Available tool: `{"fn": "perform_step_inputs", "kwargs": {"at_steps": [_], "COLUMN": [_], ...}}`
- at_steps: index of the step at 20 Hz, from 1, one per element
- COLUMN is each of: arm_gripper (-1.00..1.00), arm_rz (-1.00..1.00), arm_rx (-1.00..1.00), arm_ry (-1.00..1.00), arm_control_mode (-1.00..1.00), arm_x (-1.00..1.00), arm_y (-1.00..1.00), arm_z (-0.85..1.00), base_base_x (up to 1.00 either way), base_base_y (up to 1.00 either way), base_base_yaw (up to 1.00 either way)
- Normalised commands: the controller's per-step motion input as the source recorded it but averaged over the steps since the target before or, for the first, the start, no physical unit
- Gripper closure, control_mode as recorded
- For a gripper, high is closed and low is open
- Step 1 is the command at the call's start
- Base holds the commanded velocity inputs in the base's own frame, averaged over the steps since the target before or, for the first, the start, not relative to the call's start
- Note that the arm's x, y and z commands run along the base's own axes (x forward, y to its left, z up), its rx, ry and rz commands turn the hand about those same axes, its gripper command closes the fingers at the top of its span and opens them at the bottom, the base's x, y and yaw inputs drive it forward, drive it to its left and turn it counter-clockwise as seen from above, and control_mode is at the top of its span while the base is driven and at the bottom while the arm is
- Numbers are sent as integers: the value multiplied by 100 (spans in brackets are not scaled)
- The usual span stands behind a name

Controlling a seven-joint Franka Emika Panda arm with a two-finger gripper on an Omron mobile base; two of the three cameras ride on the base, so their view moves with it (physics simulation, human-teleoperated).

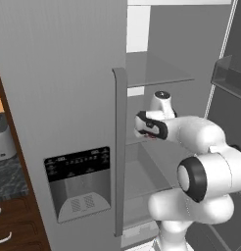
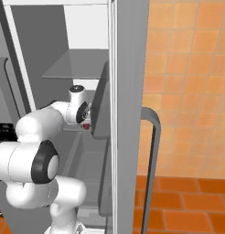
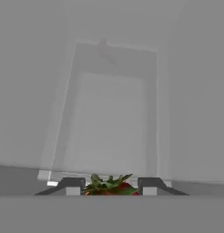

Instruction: Take the strawberry from the fridge and place it on top of the pancake, located on the dining counter.

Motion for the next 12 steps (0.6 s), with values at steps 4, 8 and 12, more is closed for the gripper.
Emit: {"fn": "perform_step_inputs", "kwargs": {"at_steps": [4,8,12], "arm_gripper": [100,100,100], "arm_rz": [-30,-26,-12], "arm_rx": [0,0,4], "arm_ry": [1,1,0], "arm_control_mode": [-100,-100,-100], "arm_x": [-96,-99,-100], "arm_y": [0,0,0], "arm_z": [37,42,50], "base_base_x": [0,0,0], "base_base_y": [0,0,0], "base_base_yaw": [0,0,0]}}
